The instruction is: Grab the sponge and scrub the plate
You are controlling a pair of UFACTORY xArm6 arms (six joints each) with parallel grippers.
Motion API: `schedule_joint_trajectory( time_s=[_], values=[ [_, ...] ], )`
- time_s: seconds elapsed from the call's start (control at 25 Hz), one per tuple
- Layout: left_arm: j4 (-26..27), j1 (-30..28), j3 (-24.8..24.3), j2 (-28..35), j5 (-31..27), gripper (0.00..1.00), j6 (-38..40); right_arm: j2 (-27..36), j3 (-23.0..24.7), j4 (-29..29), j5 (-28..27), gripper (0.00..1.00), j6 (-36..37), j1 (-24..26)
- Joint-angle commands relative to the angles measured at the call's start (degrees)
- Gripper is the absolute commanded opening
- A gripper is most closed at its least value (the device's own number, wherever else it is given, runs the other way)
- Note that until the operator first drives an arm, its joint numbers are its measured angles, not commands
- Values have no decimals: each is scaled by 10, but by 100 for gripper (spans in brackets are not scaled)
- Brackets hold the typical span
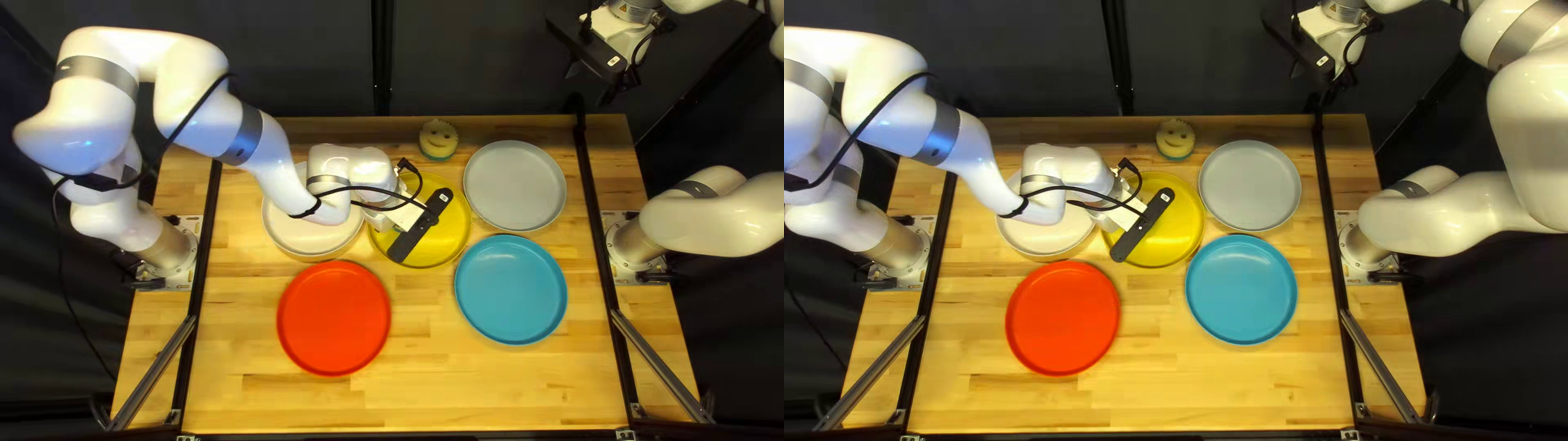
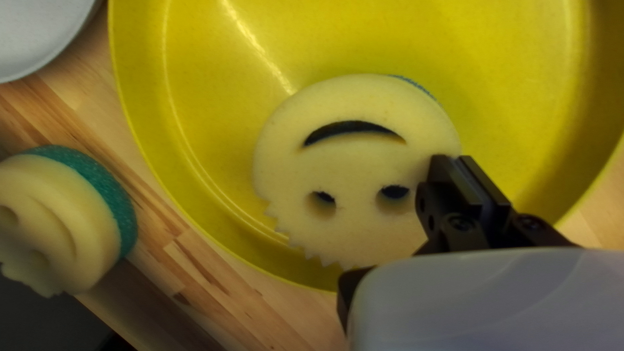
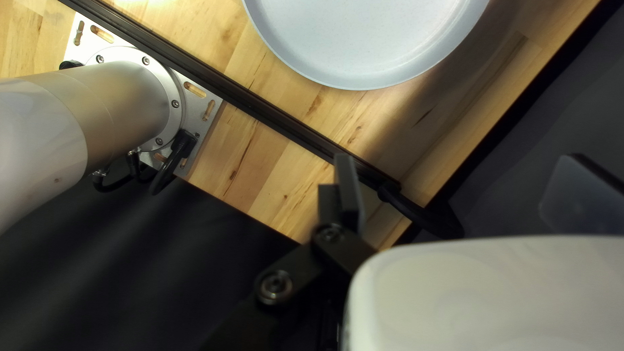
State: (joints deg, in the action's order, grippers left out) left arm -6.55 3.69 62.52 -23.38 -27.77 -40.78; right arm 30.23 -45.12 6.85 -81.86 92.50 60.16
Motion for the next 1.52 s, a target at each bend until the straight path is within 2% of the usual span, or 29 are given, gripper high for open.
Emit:
schedule_joint_trajectory(
  time_s=[0.04,0.16,0.24,0.4,0.76,0.96,1.04,1.2,1.52],
  values=[
    [8,-10,69,-49,-10,0,-12,0,0,0,0,100,0,0],
    [13,-16,90,-66,-11,0,-20,0,0,0,0,100,0,0],
    [19,-17,84,-63,-6,0,-27,0,0,0,0,100,0,0],
    [21,-17,29,-21,7,0,-26,0,0,0,0,100,0,0],
    [-12,-40,-118,106,23,0,47,0,0,0,0,100,0,0],
    [-21,-42,-156,136,25,0,65,0,0,0,0,100,0,0],
    [-20,-40,-157,133,26,0,64,0,0,0,0,100,0,0],
    [-12,-37,-120,98,27,0,52,0,0,0,0,100,0,0],
    [13,-33,11,-6,17,0,5,0,0,0,0,100,0,0]
  ],
)
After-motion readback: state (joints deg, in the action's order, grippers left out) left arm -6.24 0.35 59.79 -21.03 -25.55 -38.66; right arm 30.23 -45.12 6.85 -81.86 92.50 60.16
